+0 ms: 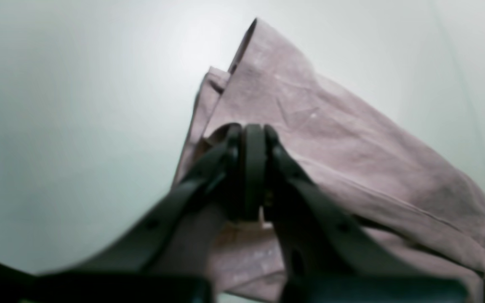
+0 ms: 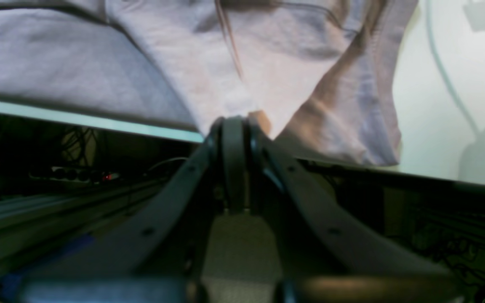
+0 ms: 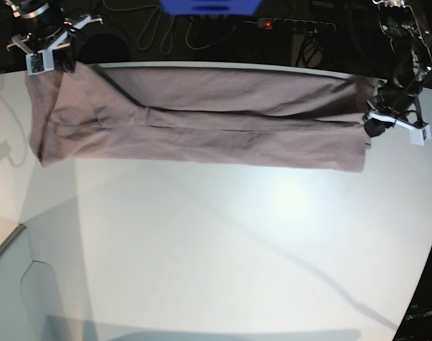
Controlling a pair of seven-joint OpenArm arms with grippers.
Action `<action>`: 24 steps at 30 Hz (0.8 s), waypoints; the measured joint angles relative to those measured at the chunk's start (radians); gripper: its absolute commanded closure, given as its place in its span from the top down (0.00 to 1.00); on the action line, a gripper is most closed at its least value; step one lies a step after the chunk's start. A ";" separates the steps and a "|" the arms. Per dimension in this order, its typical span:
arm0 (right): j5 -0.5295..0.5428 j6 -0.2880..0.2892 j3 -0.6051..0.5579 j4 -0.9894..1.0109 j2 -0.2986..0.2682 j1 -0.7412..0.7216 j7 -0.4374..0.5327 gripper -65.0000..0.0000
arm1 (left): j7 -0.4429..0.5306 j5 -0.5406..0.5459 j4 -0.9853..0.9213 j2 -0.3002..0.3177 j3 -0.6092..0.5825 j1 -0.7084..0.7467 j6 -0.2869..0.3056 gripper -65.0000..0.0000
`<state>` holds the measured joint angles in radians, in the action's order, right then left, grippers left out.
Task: Layout the t-shirt on the table in an organized manner, then fold the t-shirt properly
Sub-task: 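Hold the strip ends with both grippers and pull them apart taut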
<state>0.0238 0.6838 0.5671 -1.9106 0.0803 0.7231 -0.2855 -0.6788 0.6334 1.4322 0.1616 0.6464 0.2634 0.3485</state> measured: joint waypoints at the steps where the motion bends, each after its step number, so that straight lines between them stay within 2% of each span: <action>1: -0.001 0.000 0.002 0.000 0.000 -0.009 -0.008 0.00 | 0.002 0.000 0.000 0.000 0.000 0.005 0.000 0.00; 9: 0.000 0.000 0.003 0.087 -0.003 -0.097 -0.010 0.00 | 0.006 0.000 0.000 0.002 0.000 0.005 0.000 0.00; 24: -0.001 0.000 0.008 0.193 -0.069 -0.264 -0.013 0.00 | 0.006 0.000 -0.043 0.002 0.000 0.007 0.000 0.00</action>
<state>0.0227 0.6838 0.5755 -1.7180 0.0113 0.4591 -0.2989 -0.6724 0.6334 1.3891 0.1635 0.6464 0.2703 0.3489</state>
